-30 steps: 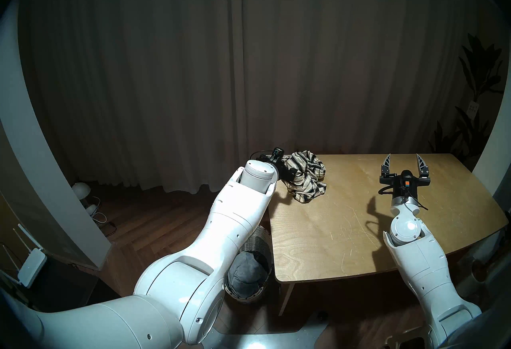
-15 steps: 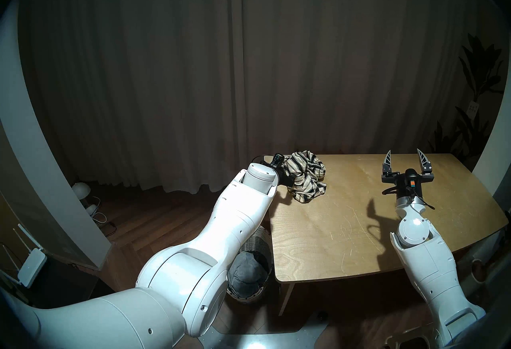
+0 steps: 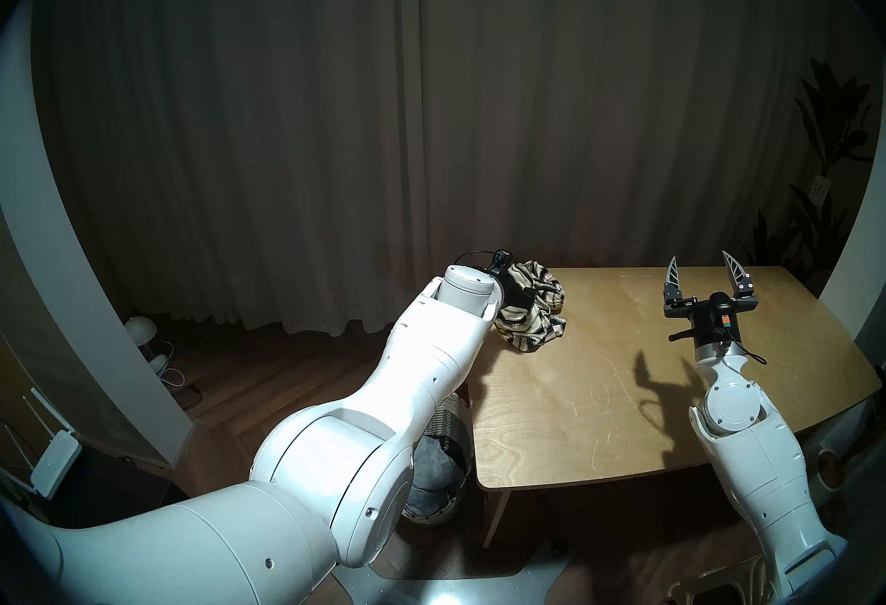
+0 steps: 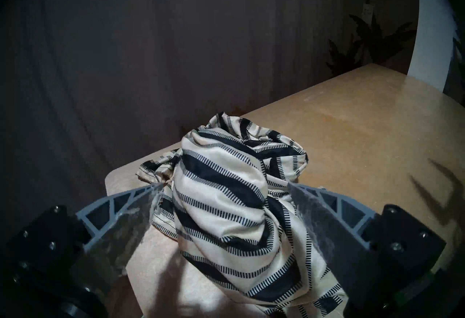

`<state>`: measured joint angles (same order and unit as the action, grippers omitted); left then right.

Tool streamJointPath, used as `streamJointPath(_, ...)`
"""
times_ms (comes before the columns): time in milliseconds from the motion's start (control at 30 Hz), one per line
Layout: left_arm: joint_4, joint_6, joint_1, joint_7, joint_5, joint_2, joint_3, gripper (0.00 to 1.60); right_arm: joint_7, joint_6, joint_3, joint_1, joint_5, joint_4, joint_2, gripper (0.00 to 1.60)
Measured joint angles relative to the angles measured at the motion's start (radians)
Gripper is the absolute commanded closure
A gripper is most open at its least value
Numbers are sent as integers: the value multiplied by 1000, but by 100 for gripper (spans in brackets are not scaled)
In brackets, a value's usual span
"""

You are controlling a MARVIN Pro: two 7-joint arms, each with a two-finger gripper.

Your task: Toss clothes into the laundry hamper

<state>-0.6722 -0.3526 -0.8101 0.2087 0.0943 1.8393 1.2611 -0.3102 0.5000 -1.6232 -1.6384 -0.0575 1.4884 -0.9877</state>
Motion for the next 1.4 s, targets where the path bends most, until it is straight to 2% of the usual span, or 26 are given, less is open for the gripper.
streamJointPath(400, 109, 2, 19, 18, -25, 1, 29, 3, 53, 12, -18, -57, -36, 48, 26, 0)
streamJointPath(433, 116, 2, 23, 19, -28, 1, 32, 56, 57, 13, -20, -61, -39, 50, 28, 0)
streamJointPath(467, 122, 2, 27, 19, -31, 1, 36, 156, 62, 14, -21, -66, -42, 54, 30, 0)
streamJointPath(500, 126, 2, 30, 20, -33, 1, 39, 160, 65, 14, -22, -69, -44, 56, 31, 0)
streamJointPath(1133, 167, 19, 89, 25, -96, 19, 115, 160, 137, 21, -49, -138, -96, 107, 62, 0)
streamJointPath(1400, 124, 67, 140, 29, -134, -16, 183, 160, 180, 27, -75, -182, -134, 153, 83, 0)
